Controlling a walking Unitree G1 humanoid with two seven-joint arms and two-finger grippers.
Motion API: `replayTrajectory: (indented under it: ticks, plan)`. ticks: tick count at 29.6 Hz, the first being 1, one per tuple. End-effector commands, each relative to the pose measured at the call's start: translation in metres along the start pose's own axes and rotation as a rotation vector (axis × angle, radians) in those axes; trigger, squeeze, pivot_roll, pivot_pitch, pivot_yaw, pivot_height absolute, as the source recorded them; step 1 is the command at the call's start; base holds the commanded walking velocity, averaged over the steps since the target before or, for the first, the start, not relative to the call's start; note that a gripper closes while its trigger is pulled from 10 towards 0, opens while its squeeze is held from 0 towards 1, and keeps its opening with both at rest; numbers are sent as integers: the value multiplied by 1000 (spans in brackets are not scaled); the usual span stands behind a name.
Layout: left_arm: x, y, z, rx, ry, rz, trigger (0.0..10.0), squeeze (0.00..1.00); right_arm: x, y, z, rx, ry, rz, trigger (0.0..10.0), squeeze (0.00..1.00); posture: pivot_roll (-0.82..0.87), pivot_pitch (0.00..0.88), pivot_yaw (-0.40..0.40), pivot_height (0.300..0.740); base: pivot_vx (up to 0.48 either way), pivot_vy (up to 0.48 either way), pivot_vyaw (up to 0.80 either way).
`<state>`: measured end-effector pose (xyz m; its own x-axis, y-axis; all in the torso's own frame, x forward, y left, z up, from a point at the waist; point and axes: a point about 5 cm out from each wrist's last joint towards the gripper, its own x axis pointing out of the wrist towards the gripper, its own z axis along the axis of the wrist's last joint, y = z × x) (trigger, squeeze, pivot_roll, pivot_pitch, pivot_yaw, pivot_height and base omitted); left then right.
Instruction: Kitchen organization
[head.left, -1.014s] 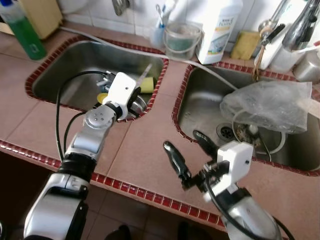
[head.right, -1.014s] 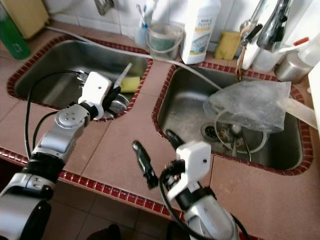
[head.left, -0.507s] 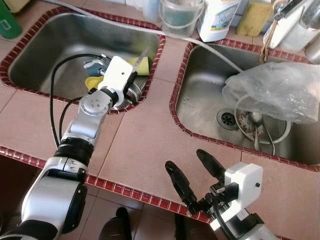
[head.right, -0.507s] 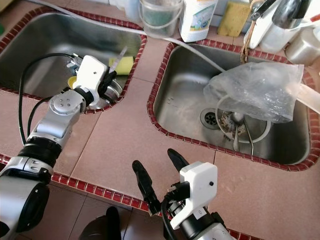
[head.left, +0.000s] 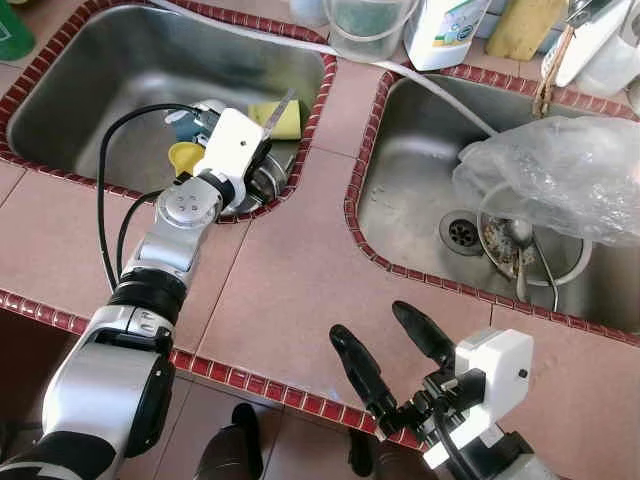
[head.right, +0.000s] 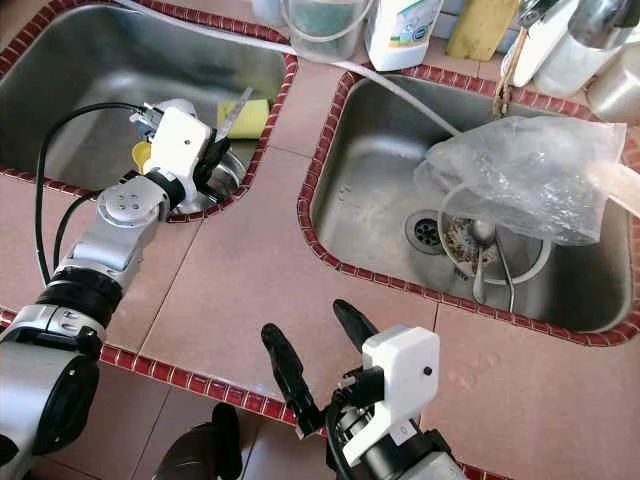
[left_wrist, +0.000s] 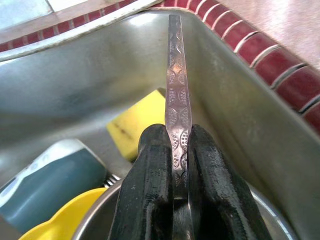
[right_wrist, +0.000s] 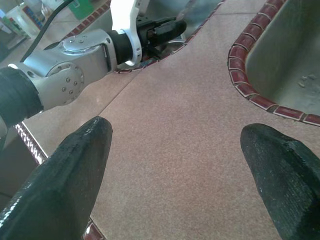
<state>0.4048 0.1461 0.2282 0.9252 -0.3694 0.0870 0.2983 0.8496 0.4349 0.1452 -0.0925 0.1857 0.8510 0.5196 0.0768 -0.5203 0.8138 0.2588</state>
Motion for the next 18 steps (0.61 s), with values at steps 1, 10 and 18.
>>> replayTrajectory:
  ticks: [1,10,18]
  plan:
    - [-1,4,-5,11,20,22,10000,0,-3,2,4,9,-12,1,10000,0,-271,408,-18,740,0,0,0]
    - [-4,15,-7,-23,22,67,10000,1000,-3,2,7,23,-22,-8,10000,0,-269,416,-19,740,0,0,0]
    - [-3,18,-5,-31,6,72,10000,1000,-3,2,6,26,-19,-10,10000,0,-269,418,-18,740,0,0,0]
